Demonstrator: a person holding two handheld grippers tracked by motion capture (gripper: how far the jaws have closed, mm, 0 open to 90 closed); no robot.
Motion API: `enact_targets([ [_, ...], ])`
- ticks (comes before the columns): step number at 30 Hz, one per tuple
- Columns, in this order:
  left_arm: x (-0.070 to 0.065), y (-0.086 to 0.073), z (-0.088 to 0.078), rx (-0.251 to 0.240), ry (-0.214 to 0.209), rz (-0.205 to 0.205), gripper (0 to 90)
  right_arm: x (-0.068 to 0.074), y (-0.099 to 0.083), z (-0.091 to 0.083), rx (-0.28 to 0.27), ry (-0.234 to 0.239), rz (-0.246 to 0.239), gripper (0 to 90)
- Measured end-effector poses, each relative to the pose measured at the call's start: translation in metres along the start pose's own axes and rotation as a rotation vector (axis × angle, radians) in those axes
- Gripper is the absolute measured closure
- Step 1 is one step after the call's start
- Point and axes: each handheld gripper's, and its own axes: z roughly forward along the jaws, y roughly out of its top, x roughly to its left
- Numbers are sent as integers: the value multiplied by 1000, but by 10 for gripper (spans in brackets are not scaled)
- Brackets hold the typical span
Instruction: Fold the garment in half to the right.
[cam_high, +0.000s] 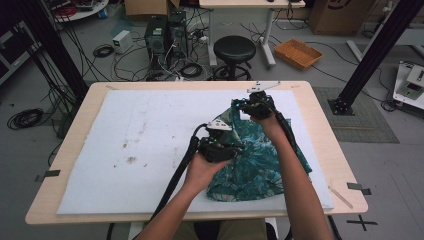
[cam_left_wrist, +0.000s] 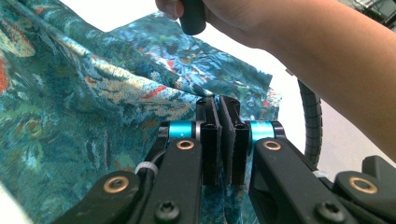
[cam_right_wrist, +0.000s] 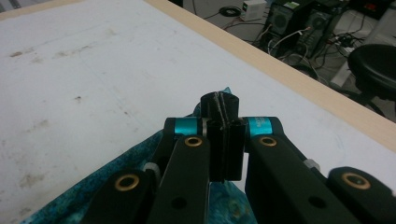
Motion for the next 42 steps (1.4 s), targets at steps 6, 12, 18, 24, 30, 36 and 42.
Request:
enact_targets([
  [6,-11,11,28,40,-12,31,866,-17,-16,-16,-2,-33,33,900],
  [12,-21,20,60,81,-25,42,865,-36,-33,-33,-7,-65,67,900],
  [18,-27,27,89,113,-37,43,865,-54,-50,-45,-5,-99,104,900],
  [24,-33,31,117,122,-44,39,863,-72,-64,-52,-5,-134,143,900],
  [30,-32,35,141,125,-43,24,861,-86,-73,-54,-4,-160,183,900],
  [36,-30,34,157,90,-42,8,806,-92,-85,-52,39,-210,210,900],
  [42,-20,42,135,-46,37,3,548,-96,-96,-63,22,-238,274,726],
])
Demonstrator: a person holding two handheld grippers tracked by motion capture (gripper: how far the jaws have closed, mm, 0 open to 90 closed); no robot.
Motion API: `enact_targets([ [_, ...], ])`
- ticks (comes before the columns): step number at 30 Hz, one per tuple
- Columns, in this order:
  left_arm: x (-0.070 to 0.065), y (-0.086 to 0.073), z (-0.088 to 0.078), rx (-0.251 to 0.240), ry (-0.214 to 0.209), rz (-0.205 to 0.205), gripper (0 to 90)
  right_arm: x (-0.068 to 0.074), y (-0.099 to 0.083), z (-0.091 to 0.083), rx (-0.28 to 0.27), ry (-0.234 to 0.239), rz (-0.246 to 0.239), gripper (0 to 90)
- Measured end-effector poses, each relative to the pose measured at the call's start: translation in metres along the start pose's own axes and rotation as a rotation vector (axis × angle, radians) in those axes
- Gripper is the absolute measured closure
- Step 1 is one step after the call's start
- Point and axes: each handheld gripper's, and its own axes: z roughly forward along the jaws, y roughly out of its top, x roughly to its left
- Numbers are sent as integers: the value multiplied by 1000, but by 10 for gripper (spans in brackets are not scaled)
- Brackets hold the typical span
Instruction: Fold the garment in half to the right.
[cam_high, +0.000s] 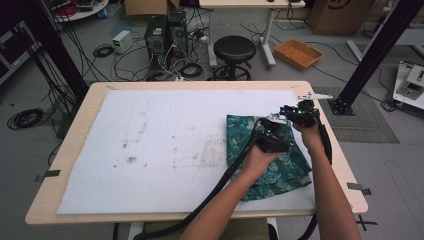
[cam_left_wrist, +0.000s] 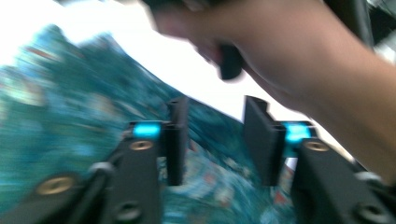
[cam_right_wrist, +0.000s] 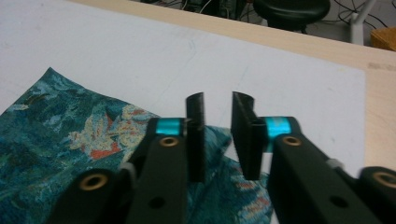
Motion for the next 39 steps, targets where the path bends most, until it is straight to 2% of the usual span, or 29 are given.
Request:
enact_targets([
  [3,16,1,-23,-67,69,-12,419,0,-5,-13,-25,-3,22,669],
  [7,48,-9,-58,-141,121,-44,296,8,-15,-40,-68,1,24,615],
  [10,71,-23,-84,-171,177,-54,275,19,-30,-61,-88,5,5,584],
  [13,90,-42,-107,-188,208,-51,274,32,-51,-79,-85,5,-23,579],
  [15,101,-54,-121,-198,232,-47,275,40,-66,-88,-67,10,-35,583],
  [18,115,-73,-139,-218,244,-45,274,50,-86,-96,-19,24,-34,604],
  [20,122,-84,-150,-222,262,-33,274,55,-96,-100,23,17,-34,605],
  [24,135,-102,-171,-223,298,-29,275,66,-109,-104,45,37,-18,594],
  [26,140,-109,-181,-220,316,-26,275,70,-112,-103,72,47,-5,587],
  [29,146,-119,-196,-214,330,-31,275,75,-116,-98,127,11,6,596],
  [32,150,-130,-207,-205,344,-34,275,75,-121,-91,178,8,33,679],
  [34,152,-136,-214,-204,350,-36,275,76,-122,-91,180,19,43,758],
  [36,153,-140,-219,-206,354,-38,275,78,-121,-92,178,15,18,871],
  [39,154,-145,-225,-205,362,-37,275,83,-120,-98,135,-24,-45,881],
])
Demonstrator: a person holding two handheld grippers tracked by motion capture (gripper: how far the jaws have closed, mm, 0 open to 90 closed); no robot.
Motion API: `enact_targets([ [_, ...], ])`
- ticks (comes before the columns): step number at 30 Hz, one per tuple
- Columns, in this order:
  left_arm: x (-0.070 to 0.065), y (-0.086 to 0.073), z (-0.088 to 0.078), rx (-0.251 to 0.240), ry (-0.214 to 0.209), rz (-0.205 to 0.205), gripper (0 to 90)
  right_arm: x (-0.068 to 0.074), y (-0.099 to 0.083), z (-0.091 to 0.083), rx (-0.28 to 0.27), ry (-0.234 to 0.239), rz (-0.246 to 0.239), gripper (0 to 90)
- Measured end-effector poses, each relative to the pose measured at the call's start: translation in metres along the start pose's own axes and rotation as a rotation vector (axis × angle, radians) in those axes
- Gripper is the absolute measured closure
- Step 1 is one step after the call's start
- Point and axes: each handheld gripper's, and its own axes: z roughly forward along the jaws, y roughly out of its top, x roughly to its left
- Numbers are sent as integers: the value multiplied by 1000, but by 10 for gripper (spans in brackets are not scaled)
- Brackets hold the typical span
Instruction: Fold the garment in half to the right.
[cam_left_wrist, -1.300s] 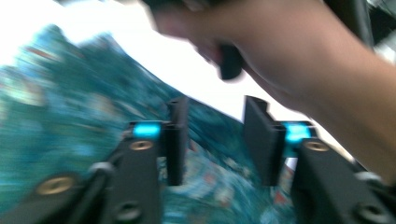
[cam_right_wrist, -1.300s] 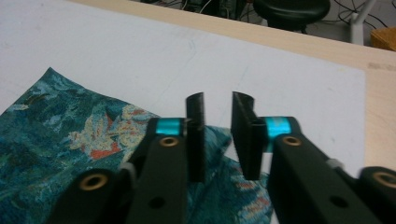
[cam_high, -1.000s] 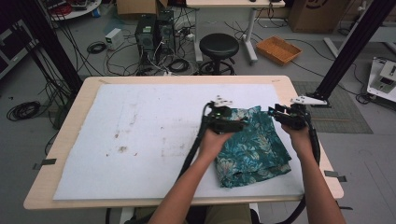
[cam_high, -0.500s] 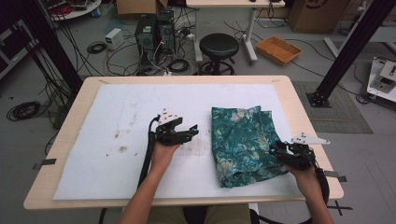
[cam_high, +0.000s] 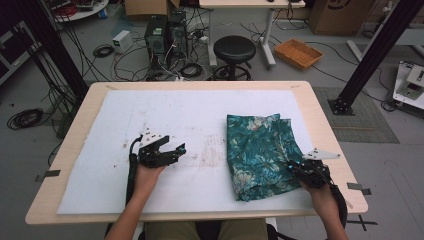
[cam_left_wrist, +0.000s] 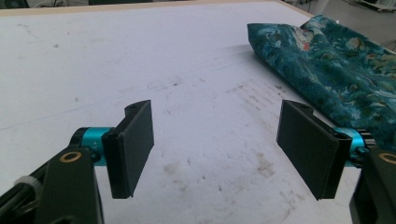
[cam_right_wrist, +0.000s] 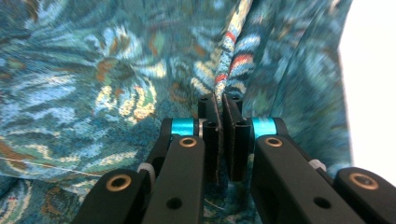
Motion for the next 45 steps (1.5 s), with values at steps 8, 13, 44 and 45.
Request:
enact_targets([
  [8,6,-5,-7,-14,5,-23,275,1,3,-31,-113,-93,-4,882],
  [13,7,-6,-7,-10,3,-32,275,-4,5,-40,-122,-166,8,882],
  [44,10,-7,-9,-7,6,-53,275,-14,75,31,2,-56,22,544],
  [45,10,-7,-9,-4,5,-47,275,-12,81,39,19,-50,10,544],
])
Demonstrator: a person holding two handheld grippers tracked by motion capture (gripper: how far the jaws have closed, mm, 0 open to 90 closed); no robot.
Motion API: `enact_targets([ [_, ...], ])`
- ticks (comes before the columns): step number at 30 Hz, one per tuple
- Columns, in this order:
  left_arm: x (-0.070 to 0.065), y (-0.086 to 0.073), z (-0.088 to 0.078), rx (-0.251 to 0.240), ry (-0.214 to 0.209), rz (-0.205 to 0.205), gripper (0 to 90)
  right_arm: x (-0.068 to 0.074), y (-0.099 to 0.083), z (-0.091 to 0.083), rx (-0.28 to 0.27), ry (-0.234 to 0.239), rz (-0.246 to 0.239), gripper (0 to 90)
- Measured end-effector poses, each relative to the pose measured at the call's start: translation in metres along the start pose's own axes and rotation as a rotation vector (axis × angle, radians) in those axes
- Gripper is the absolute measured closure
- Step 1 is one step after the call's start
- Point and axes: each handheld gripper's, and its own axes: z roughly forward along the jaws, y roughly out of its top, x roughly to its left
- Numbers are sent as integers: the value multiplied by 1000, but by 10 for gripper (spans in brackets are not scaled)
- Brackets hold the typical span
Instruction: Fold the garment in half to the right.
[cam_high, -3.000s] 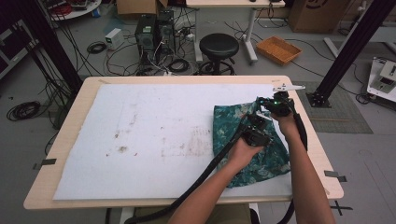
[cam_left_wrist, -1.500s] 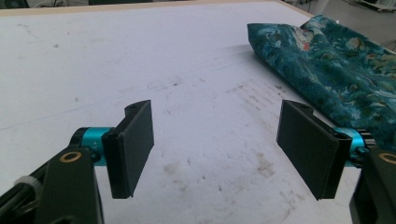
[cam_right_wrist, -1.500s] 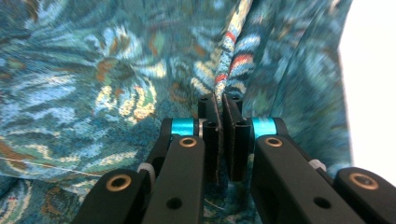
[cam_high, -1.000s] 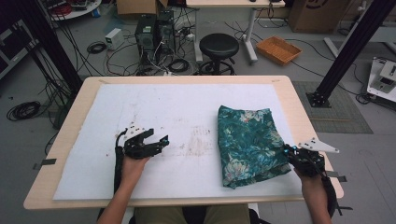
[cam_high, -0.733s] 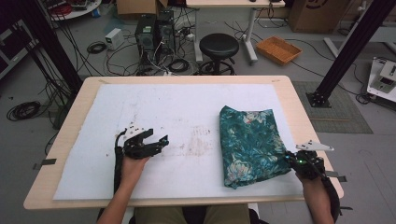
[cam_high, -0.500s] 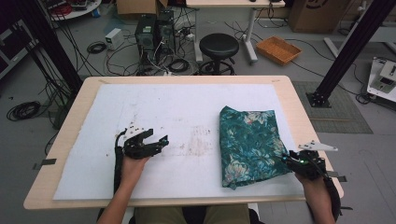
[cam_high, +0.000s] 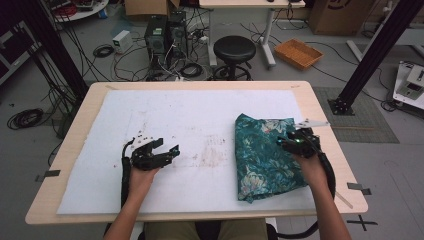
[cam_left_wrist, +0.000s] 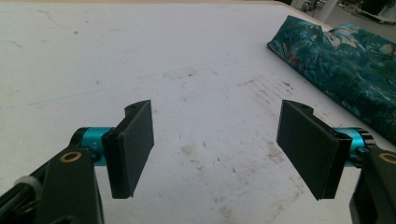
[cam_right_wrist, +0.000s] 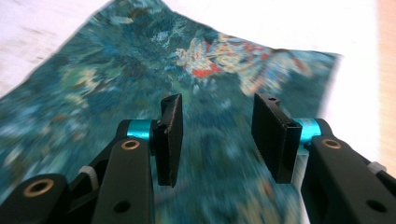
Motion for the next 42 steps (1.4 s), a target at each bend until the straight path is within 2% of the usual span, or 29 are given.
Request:
enact_targets([
  [1,0,0,0,0,-1,1,275,4,6,7,10,31,-4,544],
  [5,0,0,0,-3,-2,-4,275,23,33,28,-16,140,-41,577],
  [7,1,0,0,-2,-2,-4,275,32,46,40,-19,180,-53,598],
  [9,2,0,0,-3,-1,-5,275,44,57,53,-12,208,-75,658],
  [13,2,-1,-1,0,0,-10,275,65,71,81,45,184,-126,714],
  [17,4,-1,-2,3,2,-11,275,74,77,105,101,128,-148,725],
  [21,5,-2,-3,1,4,-18,275,71,77,120,138,44,-149,716],
  [25,7,-2,-4,2,5,-22,277,64,74,127,145,25,-146,690],
  [26,7,-3,-4,1,8,-23,277,62,74,128,142,4,-156,683],
  [27,7,-3,-4,2,7,-24,277,59,74,127,140,-48,-165,682],
  [28,7,-3,-4,1,7,-24,277,57,76,125,121,-37,-141,682],
  [30,8,-3,-3,5,6,-22,277,57,80,114,42,-25,-117,685],
  [32,7,-3,-2,8,7,-23,277,60,84,105,-22,14,-113,706],
  [33,7,-3,-1,8,7,-22,277,62,86,103,-30,53,-106,710],
  [35,6,-3,-2,11,5,-17,277,66,87,104,-3,132,-104,742],
  [37,5,-3,-2,11,4,-20,277,73,84,112,60,134,-125,749],
  [39,5,-4,-2,11,6,-22,277,77,80,123,111,105,-149,748],
  [41,5,-4,-2,17,5,-19,277,80,77,133,131,105,-153,743],
  [42,5,-4,-1,15,4,-21,277,81,77,135,121,100,-166,740],
])
